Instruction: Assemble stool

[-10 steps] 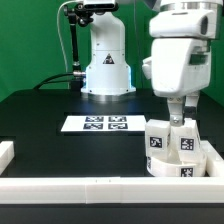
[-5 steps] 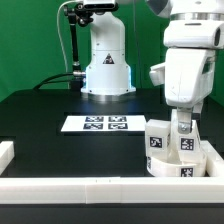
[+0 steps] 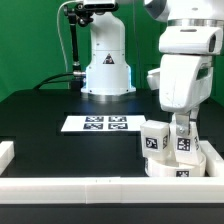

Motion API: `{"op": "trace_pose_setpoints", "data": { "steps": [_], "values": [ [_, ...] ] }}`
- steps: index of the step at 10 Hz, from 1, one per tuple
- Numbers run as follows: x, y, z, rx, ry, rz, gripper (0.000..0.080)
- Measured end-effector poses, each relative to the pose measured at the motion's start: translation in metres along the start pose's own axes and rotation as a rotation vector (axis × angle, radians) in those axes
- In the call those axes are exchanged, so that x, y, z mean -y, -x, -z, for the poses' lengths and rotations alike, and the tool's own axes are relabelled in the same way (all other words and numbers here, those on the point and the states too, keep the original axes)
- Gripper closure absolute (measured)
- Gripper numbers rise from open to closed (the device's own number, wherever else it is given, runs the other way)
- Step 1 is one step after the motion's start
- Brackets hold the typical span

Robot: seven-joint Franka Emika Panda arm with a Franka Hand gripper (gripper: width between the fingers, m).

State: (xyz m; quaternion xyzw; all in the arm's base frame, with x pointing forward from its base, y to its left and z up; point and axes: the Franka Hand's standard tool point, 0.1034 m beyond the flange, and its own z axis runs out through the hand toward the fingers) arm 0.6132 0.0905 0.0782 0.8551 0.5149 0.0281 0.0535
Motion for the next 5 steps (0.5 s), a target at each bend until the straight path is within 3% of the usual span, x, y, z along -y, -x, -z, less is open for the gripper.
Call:
{"op": "trace_pose_setpoints", "data": {
  "steps": [5],
  "values": [
    [-0.0006,0.0008,-0.0001,0.000,0.000,-0.110,0.0452]
  ]
}}
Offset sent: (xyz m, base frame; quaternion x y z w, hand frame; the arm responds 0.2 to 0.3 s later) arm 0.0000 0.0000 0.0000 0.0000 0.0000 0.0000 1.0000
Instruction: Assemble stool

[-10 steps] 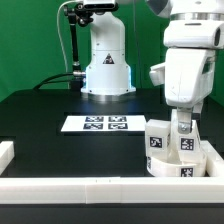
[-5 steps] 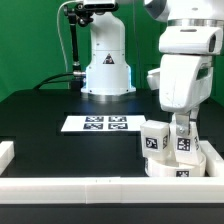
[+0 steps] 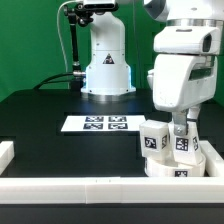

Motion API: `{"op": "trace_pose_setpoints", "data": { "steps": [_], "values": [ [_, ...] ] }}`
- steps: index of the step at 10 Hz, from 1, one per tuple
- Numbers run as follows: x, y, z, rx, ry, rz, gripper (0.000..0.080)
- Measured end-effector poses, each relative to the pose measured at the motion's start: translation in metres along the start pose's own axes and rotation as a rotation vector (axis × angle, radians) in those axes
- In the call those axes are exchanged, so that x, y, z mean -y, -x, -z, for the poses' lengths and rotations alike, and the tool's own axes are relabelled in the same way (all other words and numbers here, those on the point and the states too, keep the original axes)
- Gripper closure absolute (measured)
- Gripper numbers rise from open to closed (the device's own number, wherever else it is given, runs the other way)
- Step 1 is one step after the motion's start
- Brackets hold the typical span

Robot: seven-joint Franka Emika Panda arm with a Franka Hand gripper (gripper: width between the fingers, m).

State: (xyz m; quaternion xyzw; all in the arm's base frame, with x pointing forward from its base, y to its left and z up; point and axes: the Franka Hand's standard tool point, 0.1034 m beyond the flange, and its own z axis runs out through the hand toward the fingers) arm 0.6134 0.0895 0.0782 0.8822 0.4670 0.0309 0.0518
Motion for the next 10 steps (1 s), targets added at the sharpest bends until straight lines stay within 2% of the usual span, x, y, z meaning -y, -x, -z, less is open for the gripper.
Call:
{"op": "trace_pose_setpoints", "data": {
  "steps": [9,10],
  "values": [
    [0.0031,-0.0012,-0.0014,0.000,-0.006,-0.814,0.0453],
    [0.0035,-0.0014,-0.0018,-0.003,-0.016,-0.929,0.0453]
  ]
}}
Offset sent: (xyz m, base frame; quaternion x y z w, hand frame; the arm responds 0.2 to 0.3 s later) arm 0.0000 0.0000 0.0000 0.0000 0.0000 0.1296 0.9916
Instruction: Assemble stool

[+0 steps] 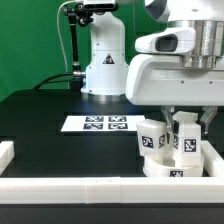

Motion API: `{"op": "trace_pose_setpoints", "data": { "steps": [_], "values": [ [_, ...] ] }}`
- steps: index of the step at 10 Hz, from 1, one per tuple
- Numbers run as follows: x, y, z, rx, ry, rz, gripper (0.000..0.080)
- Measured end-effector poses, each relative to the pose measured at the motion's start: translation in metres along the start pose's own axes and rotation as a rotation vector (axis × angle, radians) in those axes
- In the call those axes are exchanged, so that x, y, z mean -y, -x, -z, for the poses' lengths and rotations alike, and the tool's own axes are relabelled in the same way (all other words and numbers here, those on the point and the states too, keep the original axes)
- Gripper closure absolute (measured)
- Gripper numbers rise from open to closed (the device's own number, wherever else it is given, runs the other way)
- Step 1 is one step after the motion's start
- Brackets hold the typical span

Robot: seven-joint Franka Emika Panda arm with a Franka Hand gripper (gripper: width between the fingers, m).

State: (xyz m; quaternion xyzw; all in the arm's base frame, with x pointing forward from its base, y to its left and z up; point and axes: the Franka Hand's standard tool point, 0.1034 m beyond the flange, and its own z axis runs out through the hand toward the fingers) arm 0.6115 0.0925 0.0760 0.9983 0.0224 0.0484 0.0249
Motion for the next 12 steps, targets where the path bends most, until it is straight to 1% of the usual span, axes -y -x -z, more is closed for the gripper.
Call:
{"op": "trace_pose_setpoints", "data": {
  "steps": [2,3,4,6,10,12],
  "values": [
    [0.001,0.001,-0.001,0.009,-0.030,-0.211,0.0454],
    [0.003,0.001,-0.001,0.012,-0.033,-0.279,0.0454],
    [0.006,0.002,-0.001,0.020,-0.045,-0.394,0.0454],
    [0.009,0.003,-0.001,0.029,-0.062,-0.556,0.0454],
    [0.011,0.003,-0.001,0.038,-0.063,-0.790,0.0454],
    [0.013,0.003,-0.001,0.046,-0.069,-0.927,0.0454]
  ]
}}
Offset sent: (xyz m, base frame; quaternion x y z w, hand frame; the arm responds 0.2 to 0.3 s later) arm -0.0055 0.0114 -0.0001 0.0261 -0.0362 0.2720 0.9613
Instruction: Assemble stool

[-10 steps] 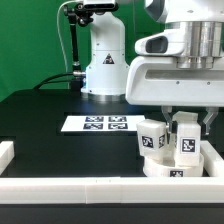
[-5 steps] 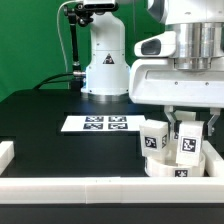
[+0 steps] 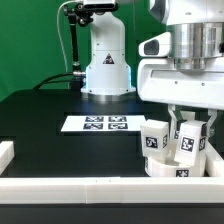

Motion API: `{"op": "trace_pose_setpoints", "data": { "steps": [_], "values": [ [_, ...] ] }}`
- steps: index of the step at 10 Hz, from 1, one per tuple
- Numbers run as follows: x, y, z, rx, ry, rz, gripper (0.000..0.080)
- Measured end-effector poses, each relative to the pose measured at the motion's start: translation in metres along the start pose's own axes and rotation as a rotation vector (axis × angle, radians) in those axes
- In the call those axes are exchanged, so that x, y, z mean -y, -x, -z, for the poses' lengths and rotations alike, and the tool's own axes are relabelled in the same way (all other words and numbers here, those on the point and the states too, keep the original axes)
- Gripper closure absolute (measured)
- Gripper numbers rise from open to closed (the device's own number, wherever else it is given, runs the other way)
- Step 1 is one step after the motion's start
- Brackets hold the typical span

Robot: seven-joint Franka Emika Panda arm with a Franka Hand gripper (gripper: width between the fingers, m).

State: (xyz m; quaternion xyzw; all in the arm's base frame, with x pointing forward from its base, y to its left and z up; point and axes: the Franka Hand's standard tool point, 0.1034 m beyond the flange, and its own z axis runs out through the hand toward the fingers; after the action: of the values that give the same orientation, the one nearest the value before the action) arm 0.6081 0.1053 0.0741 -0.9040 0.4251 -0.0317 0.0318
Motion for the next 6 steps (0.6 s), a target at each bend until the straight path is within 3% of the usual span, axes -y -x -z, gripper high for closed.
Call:
{"op": "trace_pose_setpoints", "data": {
  "steps": [6],
  "values": [
    [0.0028,0.0048,-0.0001,0.016,-0.009,-0.337,0.0454]
  ]
}}
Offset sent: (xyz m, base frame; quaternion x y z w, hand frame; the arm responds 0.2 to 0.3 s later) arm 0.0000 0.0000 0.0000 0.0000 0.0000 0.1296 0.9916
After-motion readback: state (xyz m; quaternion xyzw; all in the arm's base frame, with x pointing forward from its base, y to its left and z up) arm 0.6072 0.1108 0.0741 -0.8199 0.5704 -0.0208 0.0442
